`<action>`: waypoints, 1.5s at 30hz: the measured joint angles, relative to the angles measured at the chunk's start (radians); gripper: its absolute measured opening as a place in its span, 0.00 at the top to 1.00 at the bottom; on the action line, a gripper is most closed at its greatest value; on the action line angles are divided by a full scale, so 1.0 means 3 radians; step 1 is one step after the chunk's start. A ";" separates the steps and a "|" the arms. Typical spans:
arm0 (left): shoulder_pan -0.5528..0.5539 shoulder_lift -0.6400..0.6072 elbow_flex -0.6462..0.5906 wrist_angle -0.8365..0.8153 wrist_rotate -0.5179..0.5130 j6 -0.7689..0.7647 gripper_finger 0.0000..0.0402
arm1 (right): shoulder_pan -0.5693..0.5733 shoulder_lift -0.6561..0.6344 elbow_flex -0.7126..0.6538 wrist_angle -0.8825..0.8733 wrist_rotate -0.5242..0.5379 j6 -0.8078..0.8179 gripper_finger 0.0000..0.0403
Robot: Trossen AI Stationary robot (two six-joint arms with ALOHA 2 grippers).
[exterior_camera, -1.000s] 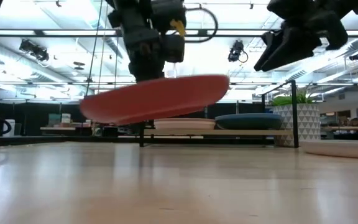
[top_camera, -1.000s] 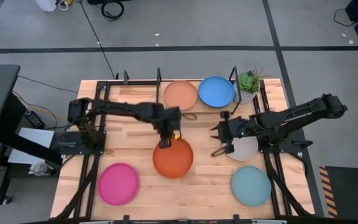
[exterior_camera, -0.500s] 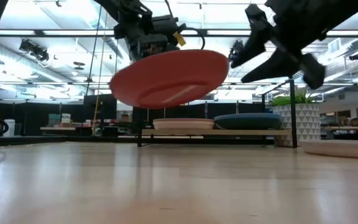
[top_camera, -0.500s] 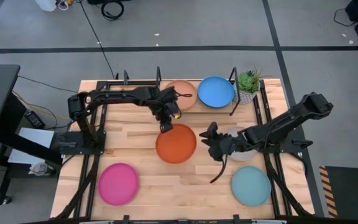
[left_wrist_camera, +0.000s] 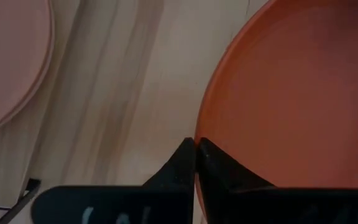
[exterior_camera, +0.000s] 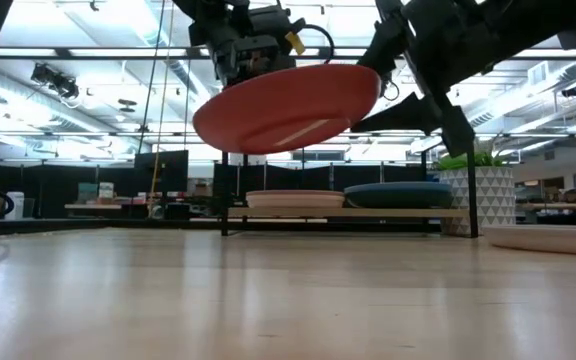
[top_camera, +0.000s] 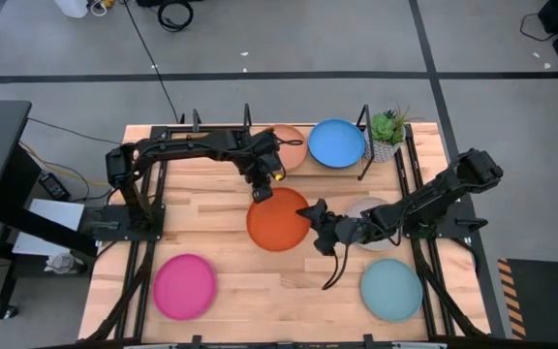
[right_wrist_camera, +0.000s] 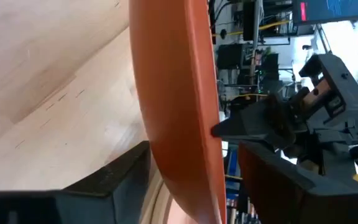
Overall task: Place and stack plates onto a shelf
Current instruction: Stack the orange plate on top of the blue plate on the shelf
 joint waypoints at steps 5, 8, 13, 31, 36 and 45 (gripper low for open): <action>0.0000 0.0000 0.0001 0.0002 0.0000 0.0048 0.97 | 0.0004 0.0044 -0.0002 0.0121 0.0010 -0.0075 0.52; 0.0001 0.0000 0.0001 0.0015 0.0001 0.0058 0.97 | 0.0003 0.0037 -0.0003 0.0122 0.0008 -0.0075 0.61; 0.0001 -0.0005 0.0005 0.0084 0.0005 0.0081 0.91 | 0.0004 0.0037 -0.0004 0.0062 -0.0029 -0.0051 0.73; -0.0099 -0.0558 0.0264 0.0089 -0.0675 0.0597 0.52 | 0.0170 0.0032 -0.0004 -0.0059 0.0944 0.0182 0.81; -0.0307 -0.0851 -0.0081 0.0506 -0.0989 0.0806 0.54 | -0.0012 0.0032 -0.0004 -0.0093 0.1537 0.0493 0.81; -0.0460 -0.1406 -0.0951 0.1085 -0.1306 0.0799 0.57 | -0.0489 0.0032 -0.0004 -0.0153 0.2004 0.0805 0.81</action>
